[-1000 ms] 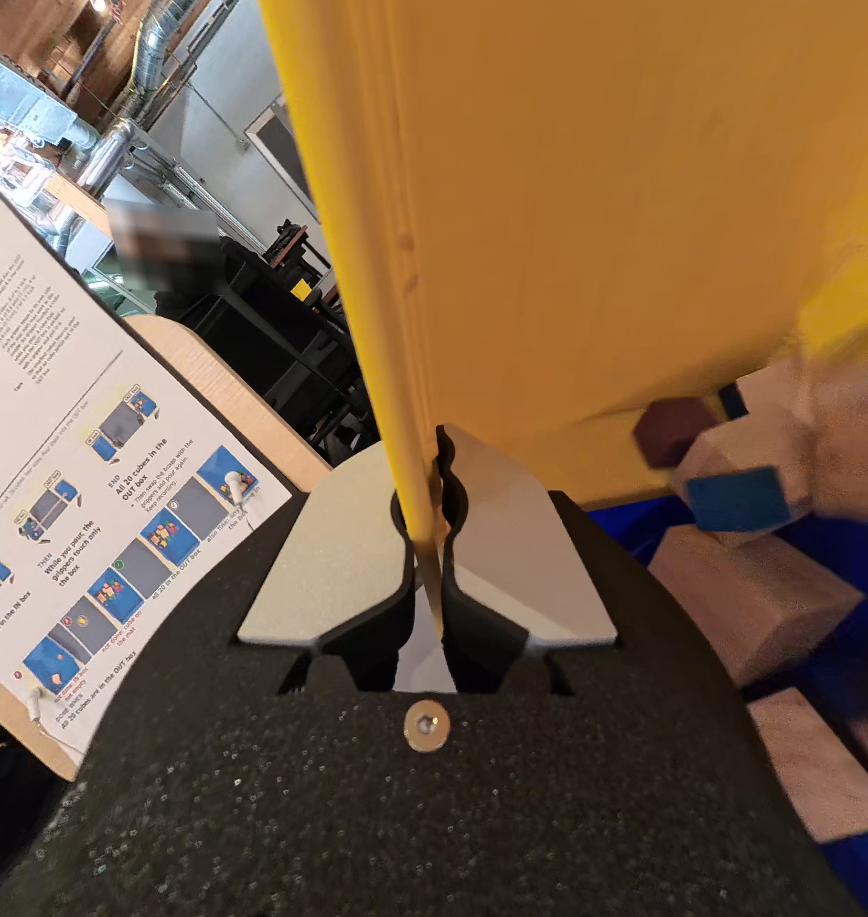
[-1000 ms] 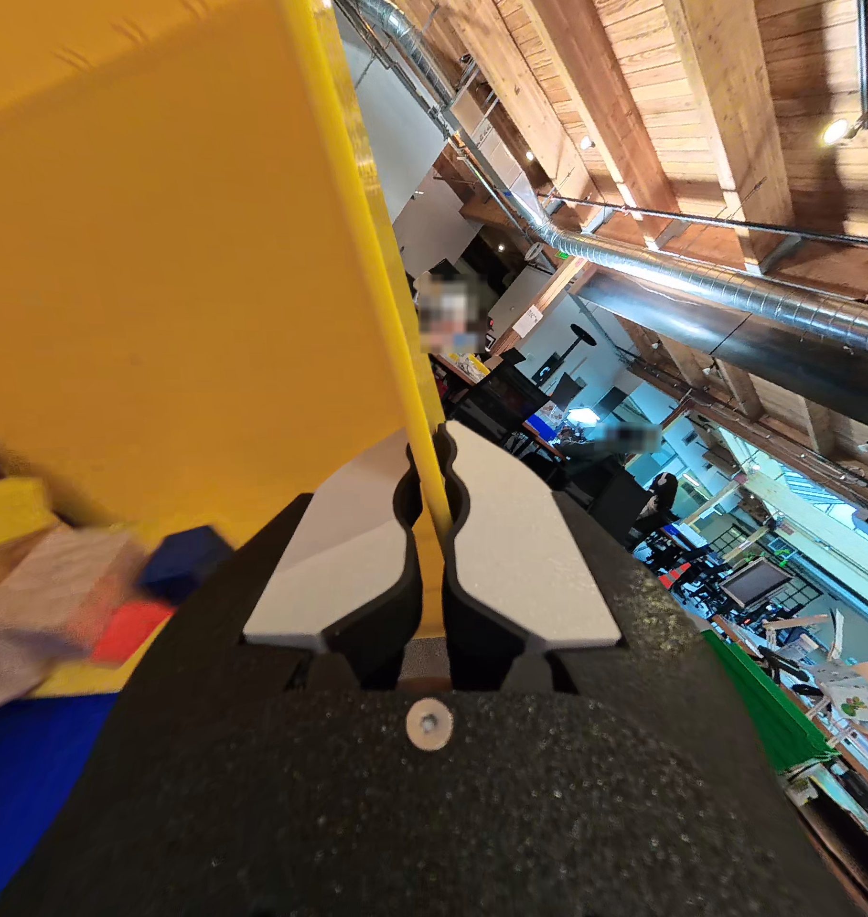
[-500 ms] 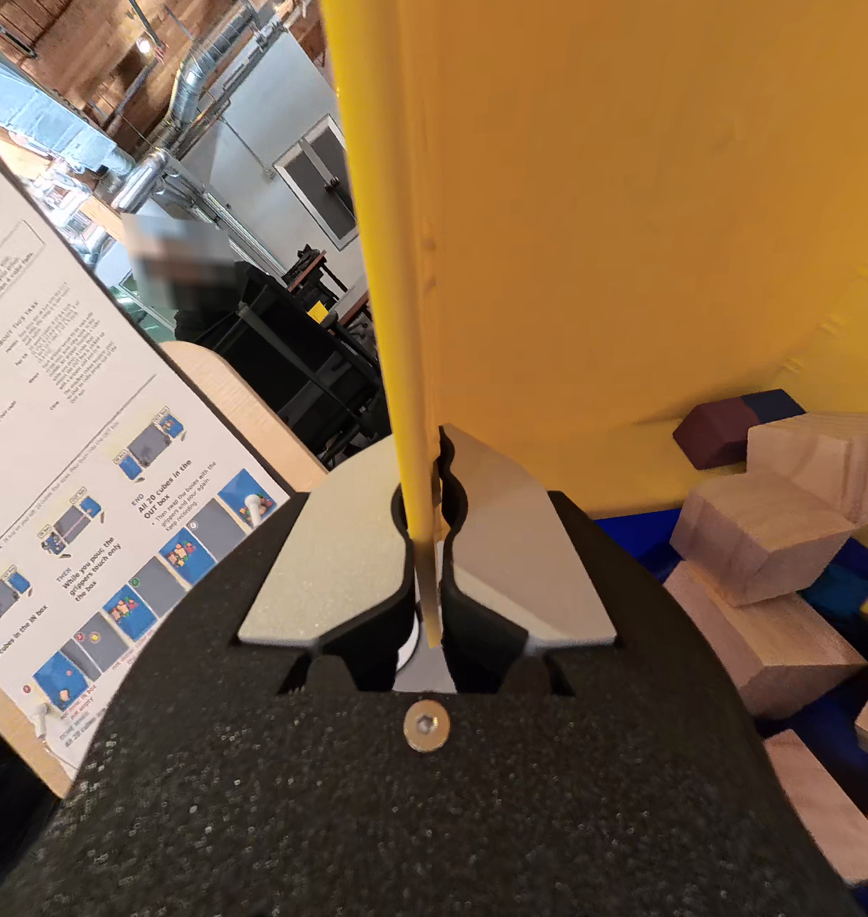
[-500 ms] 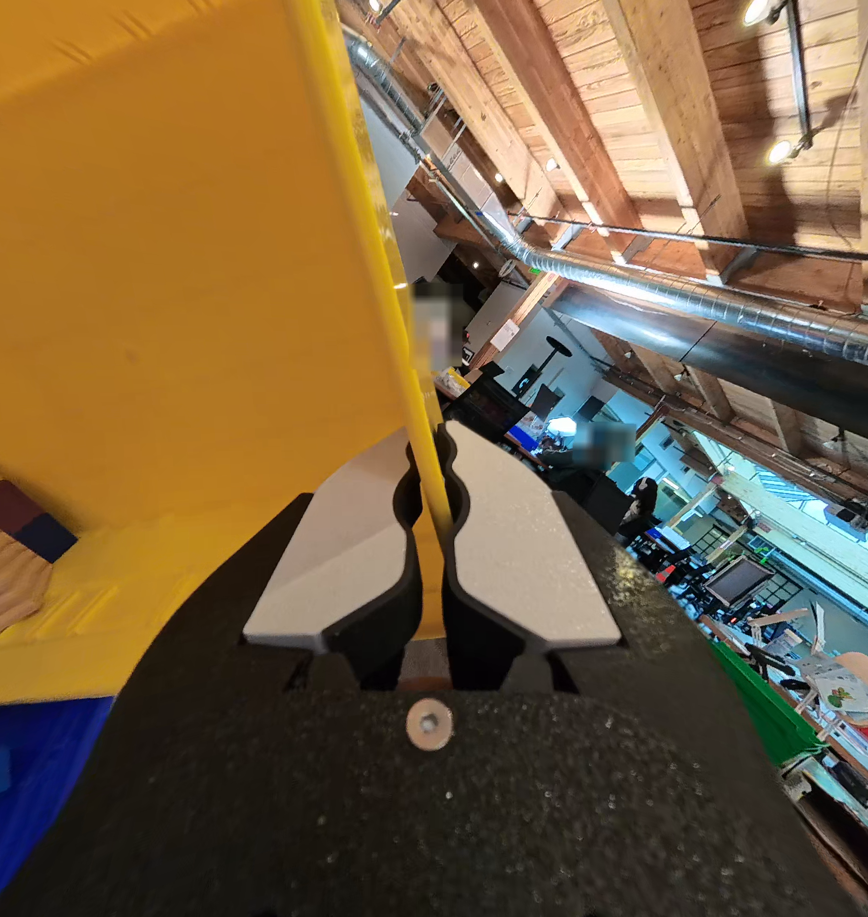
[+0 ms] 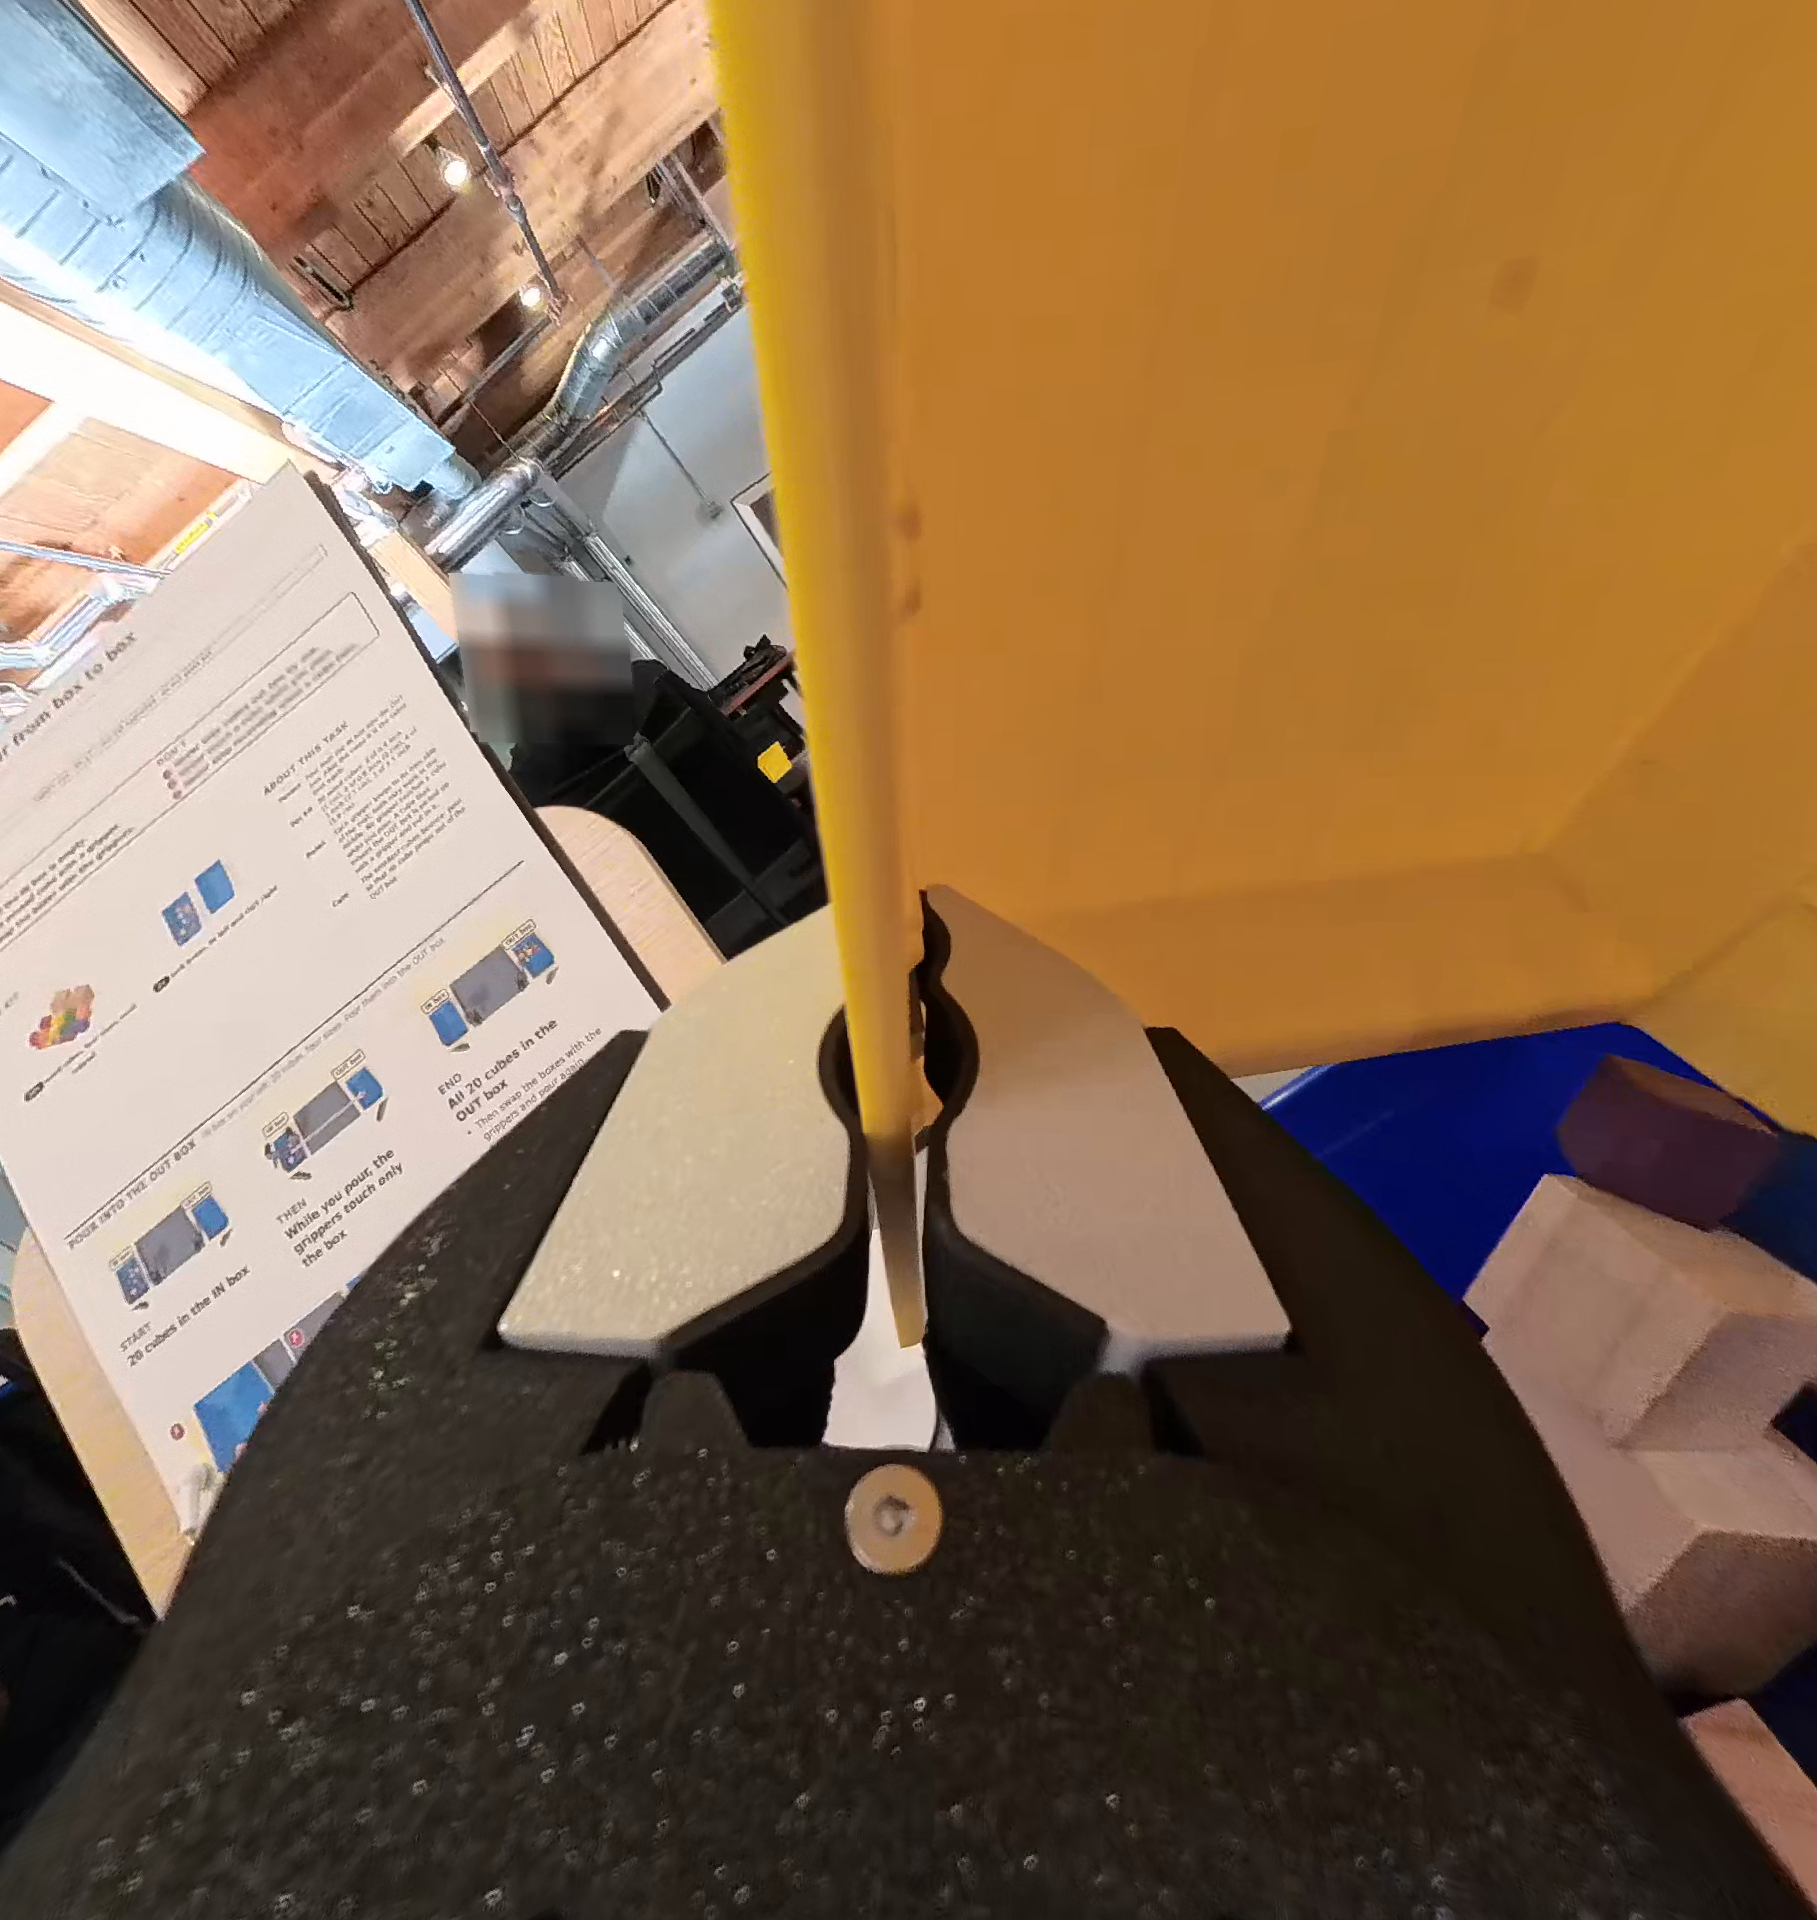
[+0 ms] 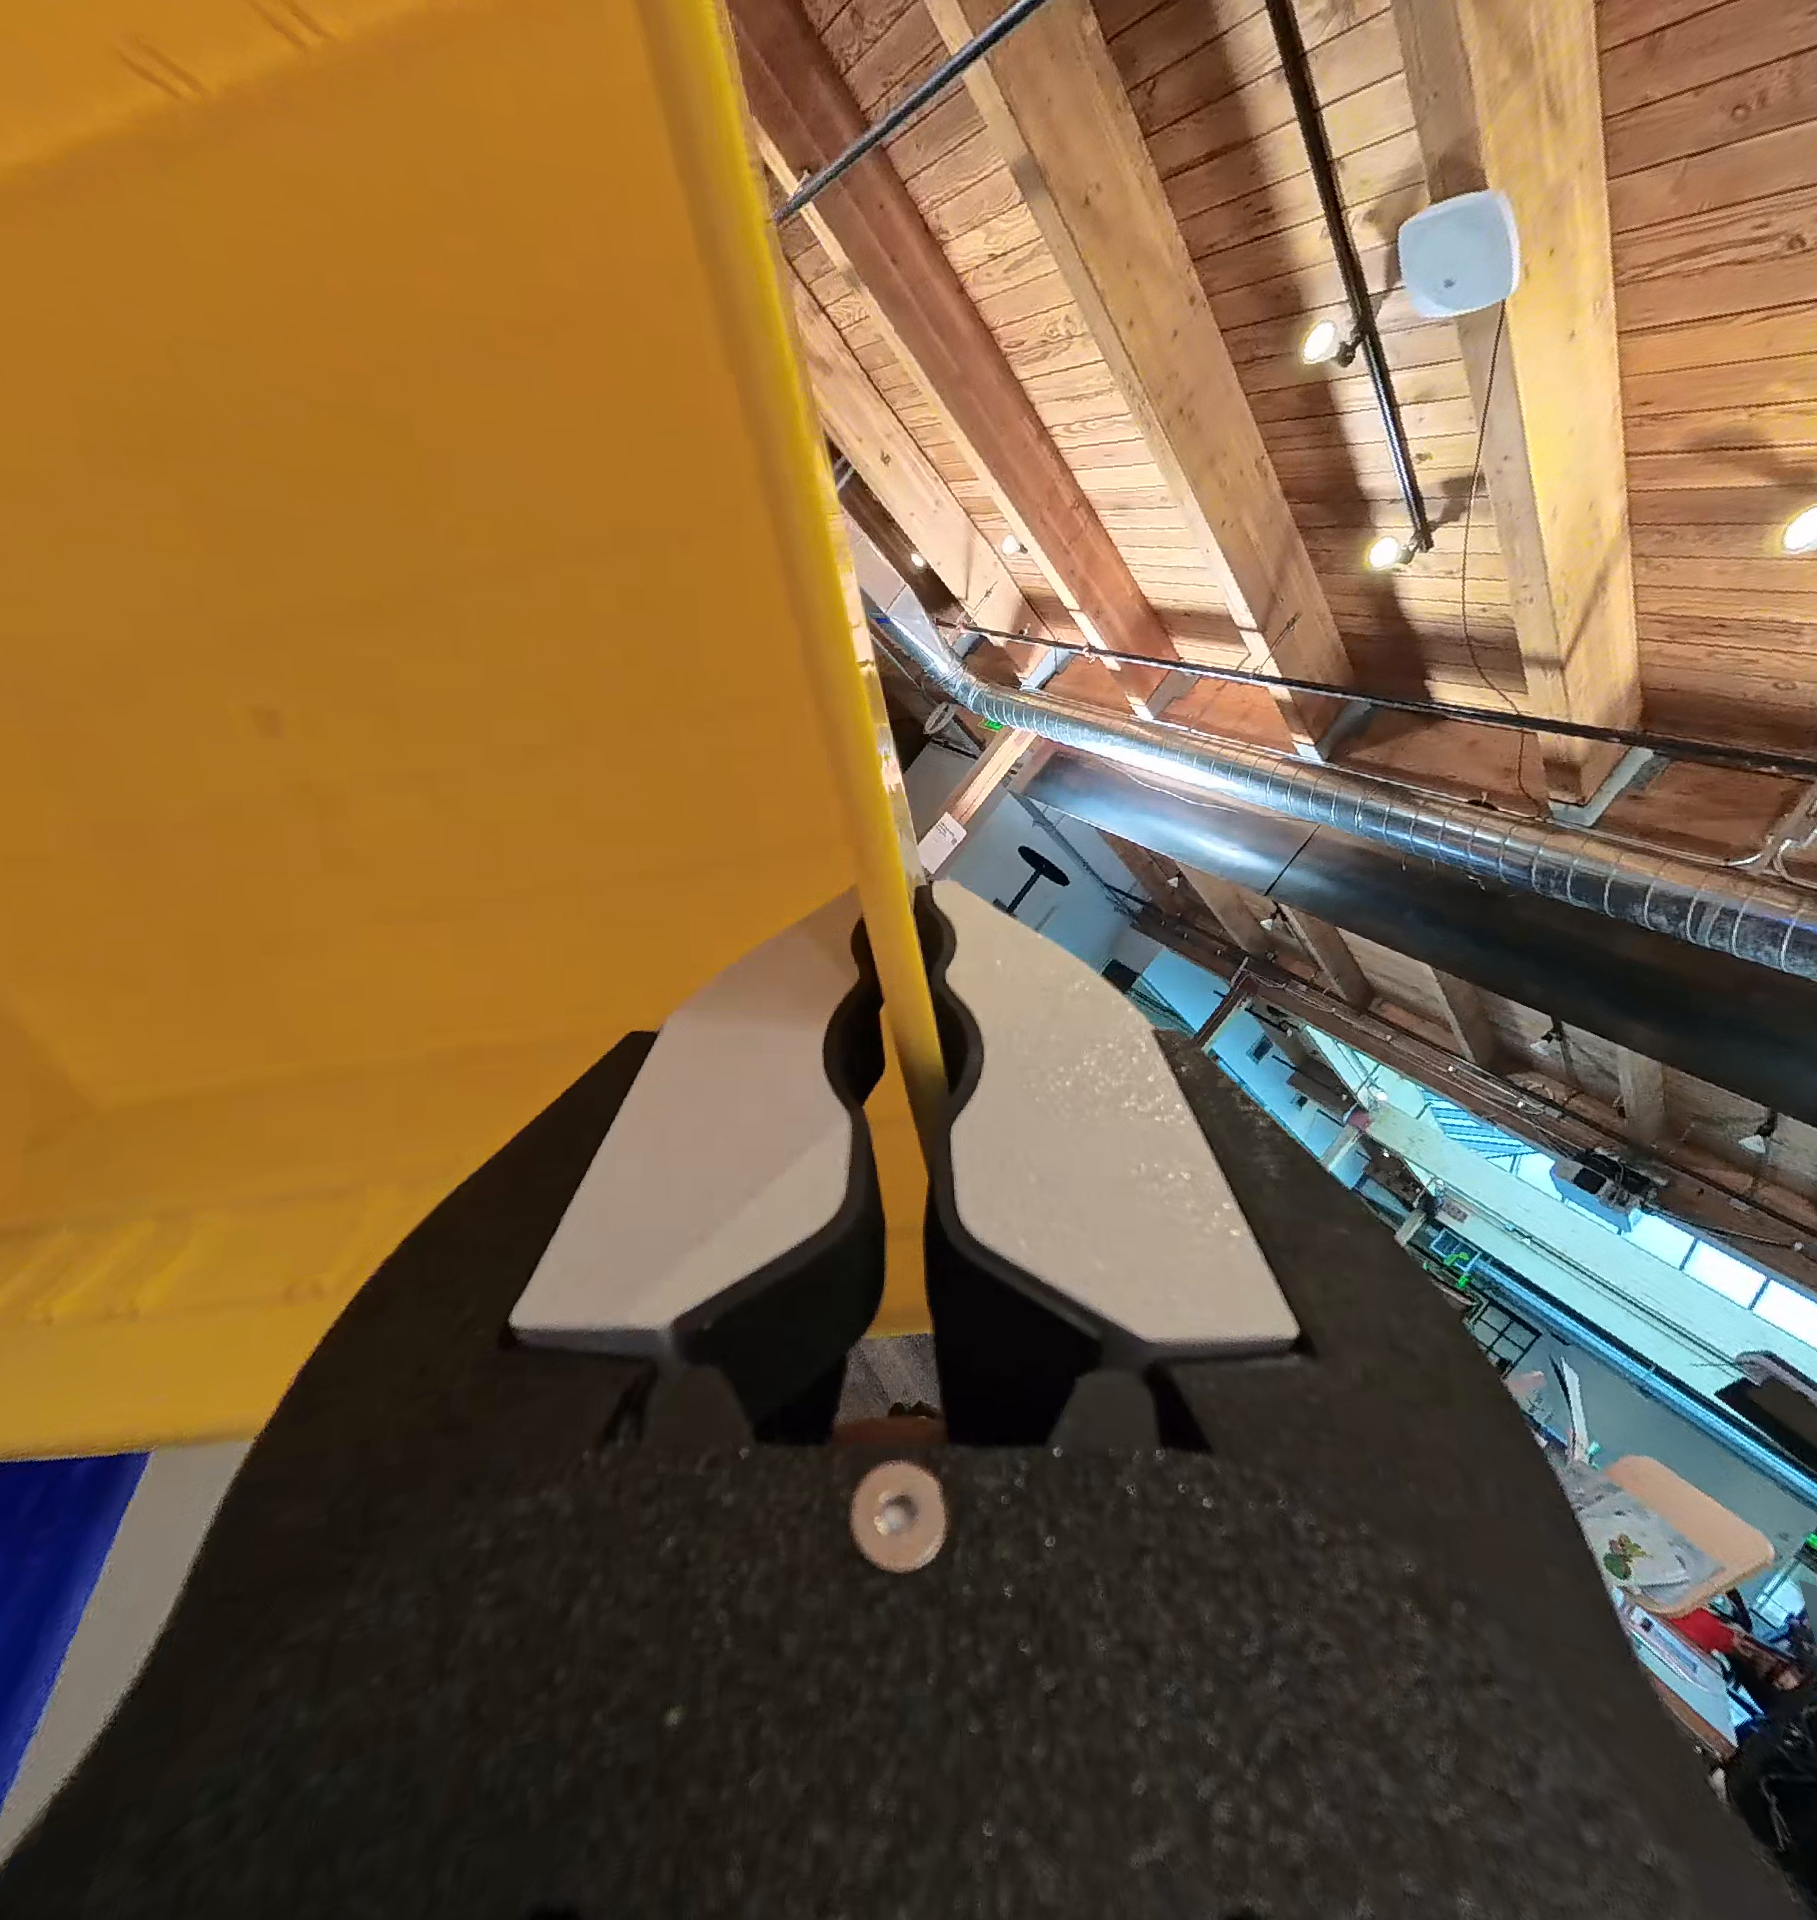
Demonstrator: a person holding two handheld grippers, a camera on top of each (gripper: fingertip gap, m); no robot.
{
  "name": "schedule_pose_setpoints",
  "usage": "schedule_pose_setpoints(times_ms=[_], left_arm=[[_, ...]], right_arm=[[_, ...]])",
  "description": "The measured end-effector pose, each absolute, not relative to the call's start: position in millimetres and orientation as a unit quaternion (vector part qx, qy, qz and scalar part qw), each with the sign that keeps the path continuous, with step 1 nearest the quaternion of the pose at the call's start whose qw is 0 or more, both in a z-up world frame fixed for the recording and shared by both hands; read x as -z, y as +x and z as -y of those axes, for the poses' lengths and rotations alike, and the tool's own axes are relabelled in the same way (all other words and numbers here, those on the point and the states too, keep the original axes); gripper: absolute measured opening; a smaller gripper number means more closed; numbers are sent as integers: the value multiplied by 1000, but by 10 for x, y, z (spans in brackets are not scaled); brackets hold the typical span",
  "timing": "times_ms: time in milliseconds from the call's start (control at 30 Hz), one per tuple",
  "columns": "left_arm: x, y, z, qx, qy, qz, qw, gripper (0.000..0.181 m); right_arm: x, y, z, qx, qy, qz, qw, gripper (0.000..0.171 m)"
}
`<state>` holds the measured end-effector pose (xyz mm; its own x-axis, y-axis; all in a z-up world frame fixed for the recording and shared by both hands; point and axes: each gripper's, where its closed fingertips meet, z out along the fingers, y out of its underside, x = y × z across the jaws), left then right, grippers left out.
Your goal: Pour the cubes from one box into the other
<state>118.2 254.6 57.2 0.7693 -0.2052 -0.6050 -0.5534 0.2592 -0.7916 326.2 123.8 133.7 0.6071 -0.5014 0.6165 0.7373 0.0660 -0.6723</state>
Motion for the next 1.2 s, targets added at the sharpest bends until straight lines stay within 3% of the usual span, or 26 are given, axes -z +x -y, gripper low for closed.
schedule_pose_setpoints(times_ms=[167, 367, 600, 767, 933, 1067, 1200], left_arm=[[-842, 1180, -2610, -110, -608, -319, 718, 4], [-1332, 917, -2497, -53, -680, -340, 647, 5], [-1457, -687, -2042, -66, -797, -363, 479, 5], [-1178, -2565, -1581, -95, -860, -265, 426, 5], [-380, -4239, -875, -73, -927, -158, 331, 6], [244, -5045, -566, -68, -960, -98, 255, 6], [816, -5340, -603, -34, -980, -71, 181, 7]], right_arm=[[-1671, 3273, -1357, 436, -544, 133, 704, 3], [-2507, 2995, -1602, 396, -625, 203, 642, 3], [-2599, 1534, -2034, 275, -773, 348, 453, 3], [-2069, -367, -2255, 187, -779, 460, 383, 3], [-1000, -2338, -2279, 132, -749, 581, 289, 2], [-208, -3445, -2369, 90, -726, 648, 214, 2], [454, -3941, -2609, 93, -732, 663, 128, 3]])
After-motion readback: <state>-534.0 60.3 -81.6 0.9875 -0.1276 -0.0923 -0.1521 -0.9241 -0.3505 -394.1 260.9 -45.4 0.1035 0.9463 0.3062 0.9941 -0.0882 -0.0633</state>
